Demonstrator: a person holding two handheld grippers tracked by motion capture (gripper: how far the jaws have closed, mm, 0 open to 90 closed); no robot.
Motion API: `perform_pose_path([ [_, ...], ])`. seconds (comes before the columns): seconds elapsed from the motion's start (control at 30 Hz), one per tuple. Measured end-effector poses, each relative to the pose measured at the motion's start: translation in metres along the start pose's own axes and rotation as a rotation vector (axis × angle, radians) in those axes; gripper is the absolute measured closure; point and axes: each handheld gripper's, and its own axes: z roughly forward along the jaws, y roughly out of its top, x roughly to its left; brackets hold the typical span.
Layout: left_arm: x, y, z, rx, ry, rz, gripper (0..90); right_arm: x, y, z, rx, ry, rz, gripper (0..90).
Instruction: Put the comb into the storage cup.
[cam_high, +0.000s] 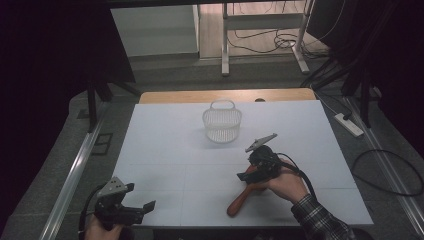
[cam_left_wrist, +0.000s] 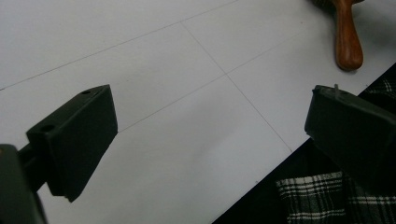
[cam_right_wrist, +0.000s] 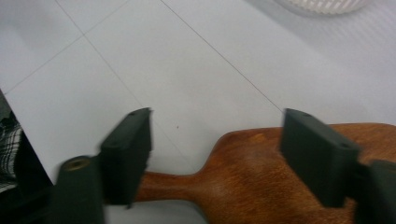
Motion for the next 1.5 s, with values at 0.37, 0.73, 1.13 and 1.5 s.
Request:
perform_pose_path([
  [0.37, 0.000, 0.000, 0.000, 0.003, 0.005, 0.002, 3.5, 0.007, 0.002, 0.007, 0.034, 0.047, -0.059, 83.3],
  [0.73, -0.001, 0.000, 0.000, 0.004, 0.007, 0.002, 3.7, 0.016, -0.001, 0.020, 0.056, 0.035, -0.106, 89.5],
  [1.13, -0.001, 0.000, 0.001, 0.007, 0.011, 0.006, 3.8, 0.020, -0.015, 0.039, 0.107, 0.051, -0.108, 89.5],
  [1.5, -0.002, 0.000, 0.001, 0.013, 0.017, 0.012, 3.9, 0.022, -0.022, 0.052, 0.165, 0.052, -0.115, 89.5],
])
